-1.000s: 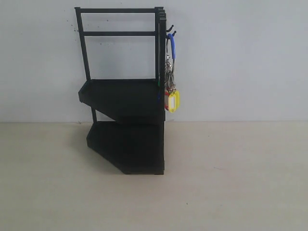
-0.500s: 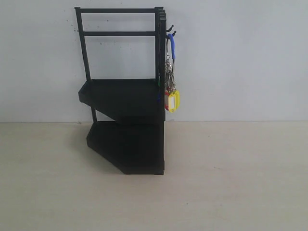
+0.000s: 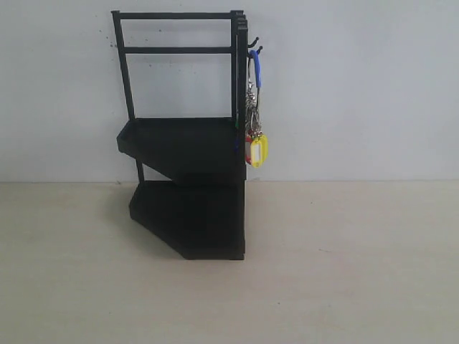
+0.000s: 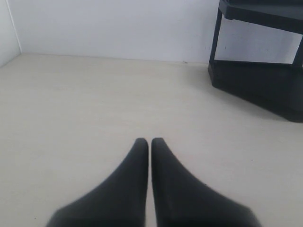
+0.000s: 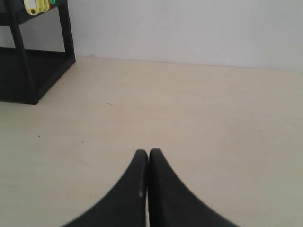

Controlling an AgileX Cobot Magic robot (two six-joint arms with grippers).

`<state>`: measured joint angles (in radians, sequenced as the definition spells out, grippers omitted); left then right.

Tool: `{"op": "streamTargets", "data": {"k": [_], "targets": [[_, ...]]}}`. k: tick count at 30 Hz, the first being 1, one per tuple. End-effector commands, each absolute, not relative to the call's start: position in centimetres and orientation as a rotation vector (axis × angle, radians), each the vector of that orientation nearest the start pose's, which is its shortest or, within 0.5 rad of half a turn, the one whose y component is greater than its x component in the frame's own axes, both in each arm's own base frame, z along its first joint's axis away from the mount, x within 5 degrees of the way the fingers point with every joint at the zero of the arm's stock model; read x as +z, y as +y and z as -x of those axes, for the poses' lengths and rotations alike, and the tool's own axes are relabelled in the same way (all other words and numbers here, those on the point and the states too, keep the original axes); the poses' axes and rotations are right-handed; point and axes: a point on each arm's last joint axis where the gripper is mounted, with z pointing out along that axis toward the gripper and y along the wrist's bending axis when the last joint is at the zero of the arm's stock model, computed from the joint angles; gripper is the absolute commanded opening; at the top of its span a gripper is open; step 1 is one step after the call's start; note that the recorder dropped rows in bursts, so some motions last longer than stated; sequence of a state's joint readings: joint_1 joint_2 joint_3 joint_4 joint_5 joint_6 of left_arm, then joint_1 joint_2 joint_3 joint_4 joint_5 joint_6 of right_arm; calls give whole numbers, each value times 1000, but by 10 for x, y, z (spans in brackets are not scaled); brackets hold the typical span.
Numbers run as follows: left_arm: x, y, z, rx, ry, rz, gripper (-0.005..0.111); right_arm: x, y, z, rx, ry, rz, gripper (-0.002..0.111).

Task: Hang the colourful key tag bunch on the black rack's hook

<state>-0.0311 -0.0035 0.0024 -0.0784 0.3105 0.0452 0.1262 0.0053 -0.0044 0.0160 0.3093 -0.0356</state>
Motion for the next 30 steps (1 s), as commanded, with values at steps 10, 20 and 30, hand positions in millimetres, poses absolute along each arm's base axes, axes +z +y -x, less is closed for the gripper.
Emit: {"op": "streamTargets", "data": {"k": [10, 20, 30], "targets": [[185, -4, -54, -64, 1791, -14, 4, 184, 4, -54, 36, 1806, 111, 0], [185, -4, -54, -64, 1791, -14, 4, 184, 4, -54, 41, 1806, 109, 0], [185, -4, -54, -64, 1791, -14, 4, 184, 2, -54, 2, 1809, 60, 0]]}}
